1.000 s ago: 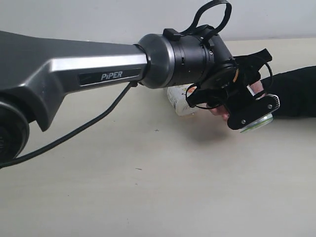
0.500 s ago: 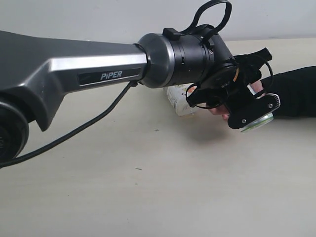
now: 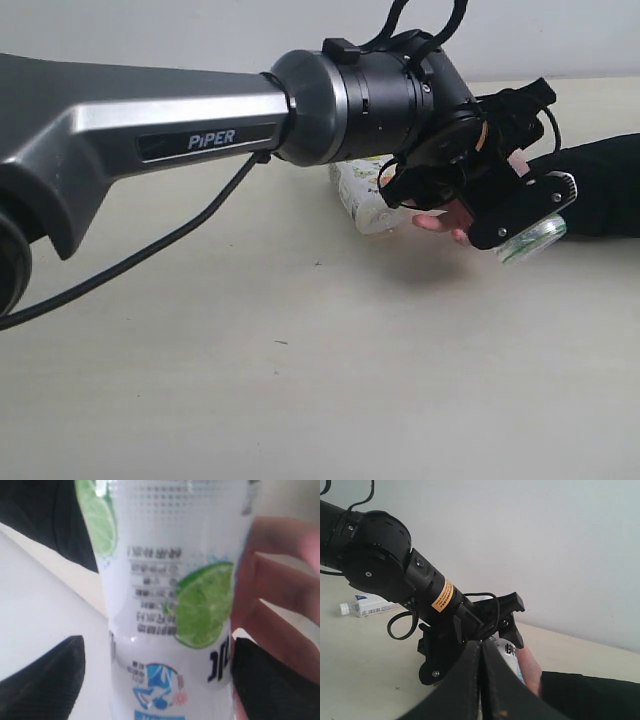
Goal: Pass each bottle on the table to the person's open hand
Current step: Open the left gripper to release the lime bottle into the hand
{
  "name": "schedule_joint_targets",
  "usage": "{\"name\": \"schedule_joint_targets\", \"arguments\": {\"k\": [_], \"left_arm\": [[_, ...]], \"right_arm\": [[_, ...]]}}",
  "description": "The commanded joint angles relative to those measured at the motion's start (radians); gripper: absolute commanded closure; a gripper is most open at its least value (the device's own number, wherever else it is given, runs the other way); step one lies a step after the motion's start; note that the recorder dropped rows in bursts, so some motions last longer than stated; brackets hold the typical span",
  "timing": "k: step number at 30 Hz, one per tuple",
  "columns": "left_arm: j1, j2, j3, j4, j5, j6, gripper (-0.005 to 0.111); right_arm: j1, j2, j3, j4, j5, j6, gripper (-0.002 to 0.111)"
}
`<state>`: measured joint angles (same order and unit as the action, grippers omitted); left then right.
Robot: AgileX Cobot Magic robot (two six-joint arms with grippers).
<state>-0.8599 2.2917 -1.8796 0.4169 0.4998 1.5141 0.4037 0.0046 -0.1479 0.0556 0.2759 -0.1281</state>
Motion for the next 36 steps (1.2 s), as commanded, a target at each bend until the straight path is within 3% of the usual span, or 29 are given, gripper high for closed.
{"name": "schedule_joint_targets", "arguments": {"k": [1,13,22,25,28,36], "left_arm": [[-0.012,-0.035,-0.004,0.005,0.008,-0.011,0.03],[-0.014,-0.106,-0.004,0.016,0.131,-0.036,0.03],[-0.014,-0.189,-0.004,0.013,0.161,-0.356,0.03],[-0.014,-0.224,-0.004,0.017,0.189,-0.539,0.03],[-0.014,-0.254,-0.004,0.017,0.251,-0.698,0.03],[-0.014,-0.281,-0.004,0.017,0.505,-0.902,0.031]], "right_arm": [[0.003,-0.005,0.004,0.004,-0.008,-0.002,0.108],[0.003,-0.005,0.004,0.004,-0.008,-0.002,0.108],[0.003,-0.005,0.004,0.004,-0.008,-0.002,0.108],[0.003,-0.005,0.004,0.004,-0.008,-0.002,0.108],[0.003,-0.005,0.004,0.004,-0.008,-0.002,0.108],[0.003,-0.005,0.004,0.004,-0.008,-0.002,0.108]]}}
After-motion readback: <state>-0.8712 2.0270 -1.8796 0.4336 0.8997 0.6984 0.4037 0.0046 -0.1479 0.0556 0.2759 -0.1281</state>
